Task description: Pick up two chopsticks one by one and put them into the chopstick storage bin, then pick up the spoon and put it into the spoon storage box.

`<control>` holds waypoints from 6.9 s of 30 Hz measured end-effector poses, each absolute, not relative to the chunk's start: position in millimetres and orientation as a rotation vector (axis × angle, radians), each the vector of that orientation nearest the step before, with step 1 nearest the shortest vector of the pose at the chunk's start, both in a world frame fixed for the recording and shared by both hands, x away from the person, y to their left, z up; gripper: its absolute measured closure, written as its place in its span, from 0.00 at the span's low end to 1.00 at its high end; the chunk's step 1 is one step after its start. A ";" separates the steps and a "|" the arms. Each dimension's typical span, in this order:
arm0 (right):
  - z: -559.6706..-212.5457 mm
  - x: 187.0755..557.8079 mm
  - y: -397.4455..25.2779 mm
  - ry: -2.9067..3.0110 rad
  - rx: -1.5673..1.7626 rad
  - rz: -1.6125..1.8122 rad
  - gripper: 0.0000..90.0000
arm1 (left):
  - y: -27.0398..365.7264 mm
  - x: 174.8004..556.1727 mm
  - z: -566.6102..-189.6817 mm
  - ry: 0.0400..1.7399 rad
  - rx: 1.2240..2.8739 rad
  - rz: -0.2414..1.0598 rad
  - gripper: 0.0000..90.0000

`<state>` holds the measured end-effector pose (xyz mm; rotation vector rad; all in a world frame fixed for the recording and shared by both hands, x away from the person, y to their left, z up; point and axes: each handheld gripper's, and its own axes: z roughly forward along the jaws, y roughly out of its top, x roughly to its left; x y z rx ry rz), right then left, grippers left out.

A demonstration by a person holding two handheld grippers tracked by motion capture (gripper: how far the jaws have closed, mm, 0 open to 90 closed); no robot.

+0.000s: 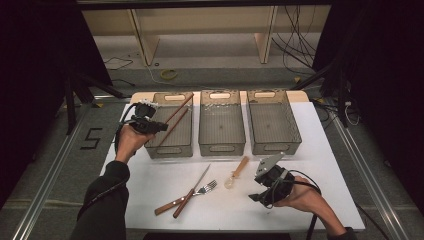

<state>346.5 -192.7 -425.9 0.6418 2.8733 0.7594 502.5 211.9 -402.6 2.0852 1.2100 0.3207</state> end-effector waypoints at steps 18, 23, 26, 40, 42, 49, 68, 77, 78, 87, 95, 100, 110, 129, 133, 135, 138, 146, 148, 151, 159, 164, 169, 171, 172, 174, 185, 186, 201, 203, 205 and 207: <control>-428.0 345.9 -194.9 2.865 0.675 0.749 0.34 | 212.7 523.1 -422.6 1.348 2.062 0.320 0.94; -427.8 345.9 -195.3 2.869 0.665 0.746 0.34 | 211.5 526.2 -427.6 1.378 2.056 0.311 0.93; -427.8 345.5 -195.2 2.868 0.672 0.750 0.34 | 209.9 528.1 -430.9 1.392 2.045 0.331 0.90; -424.4 347.5 -199.9 2.835 0.663 0.781 0.33 | 200.7 501.0 -414.6 1.271 1.985 0.282 0.36; -424.2 348.7 -200.8 2.830 0.655 0.777 0.33 | 197.7 491.4 -411.0 1.234 1.982 0.286 0.33; -421.2 354.1 -199.1 2.793 0.642 0.799 0.33 | 192.7 454.5 -402.0 1.139 1.941 0.288 0.27; -414.3 389.9 -177.5 2.767 0.593 0.783 0.34 | 190.3 387.2 -419.3 1.030 1.935 0.340 0.23; -421.7 413.4 -173.1 2.686 1.007 0.717 0.35 | 187.6 372.1 -428.1 1.031 1.952 0.343 0.22; -423.2 415.2 -173.0 2.671 1.042 0.719 0.35 | 188.1 370.7 -428.4 1.029 1.955 0.346 0.22; -430.9 420.1 -163.3 2.673 1.026 0.729 0.35 | 185.9 361.1 -434.5 1.025 1.966 0.349 0.22; -436.2 434.0 -150.2 2.690 1.021 0.742 0.36 | 185.7 353.9 -439.0 1.022 1.969 0.357 0.22; -440.6 435.6 -146.1 2.785 0.867 0.712 0.37 | 184.9 352.2 -441.1 1.015 1.978 0.348 0.22; -445.8 441.6 -140.1 2.951 0.553 0.646 0.35 | 184.4 351.8 -443.0 1.018 1.983 0.339 0.22; -454.5 433.8 -128.7 2.936 0.231 0.470 0.34 | 182.8 353.4 -448.4 1.027 2.000 0.319 0.23; -454.9 435.1 -129.3 2.926 0.189 0.464 0.35 | 182.7 353.7 -448.9 1.028 2.001 0.315 0.23; -454.2 433.8 -128.5 2.924 0.151 0.448 0.35 | 182.9 354.0 -449.2 1.030 2.003 0.314 0.23; -453.4 432.6 -126.9 2.928 0.129 0.437 0.35 | 182.7 354.1 -449.7 1.031 2.003 0.311 0.23; -453.3 433.3 -125.5 2.939 0.063 0.388 0.37 | 184.5 354.2 -448.5 1.035 2.001 0.307 0.23; -454.1 434.4 -126.9 2.954 0.066 0.391 0.38 | 185.1 354.2 -448.6 1.037 1.997 0.308 0.23; -455.3 433.8 -126.0 2.935 0.057 0.383 0.39 | 185.1 354.4 -449.0 1.040 1.997 0.306 0.23; -461.5 438.3 -119.7 2.969 0.005 0.360 0.42 | 184.9 356.0 -449.8 1.045 1.996 0.301 0.23; -460.8 437.9 -120.0 2.980 0.028 0.347 0.51 | 184.2 356.4 -452.4 1.050 2.001 0.291 0.23; -459.6 437.3 -117.1 3.008 0.051 0.308 0.56 | 184.4 355.9 -452.2 1.044 2.004 0.291 0.23; -460.0 438.3 -116.9 3.013 0.047 0.307 0.58 | 184.6 355.6 -452.4 1.043 2.005 0.290 0.23; -459.6 437.2 -116.6 3.015 0.056 0.303 0.60 | 184.7 355.5 -452.6 1.043 2.004 0.289 0.23; -459.2 435.1 -115.9 3.023 0.042 0.295 0.64 | 185.0 355.3 -452.9 1.043 2.002 0.290 0.23; -458.4 429.1 -118.8 3.052 0.075 0.274 0.70 | 186.3 354.7 -453.2 1.046 2.001 0.287 0.23; -458.2 429.3 -119.8 3.053 0.062 0.266 0.70 | 186.3 354.7 -453.3 1.046 2.001 0.287 0.23; -456.4 418.6 -126.0 3.070 0.077 0.245 0.78 | 188.9 353.6 -454.4 1.047 1.995 0.286 0.23; -456.2 417.4 -126.8 3.070 0.085 0.250 0.78 | 189.3 353.9 -454.7 1.050 1.993 0.286 0.23; -455.4 417.3 -128.5 3.066 0.092 0.256 0.78 | 189.6 354.2 -455.1 1.052 1.994 0.284 0.23; -453.8 417.7 -131.0 3.061 0.114 0.277 0.79 | 189.5 354.2 -455.7 1.054 1.989 0.283 0.23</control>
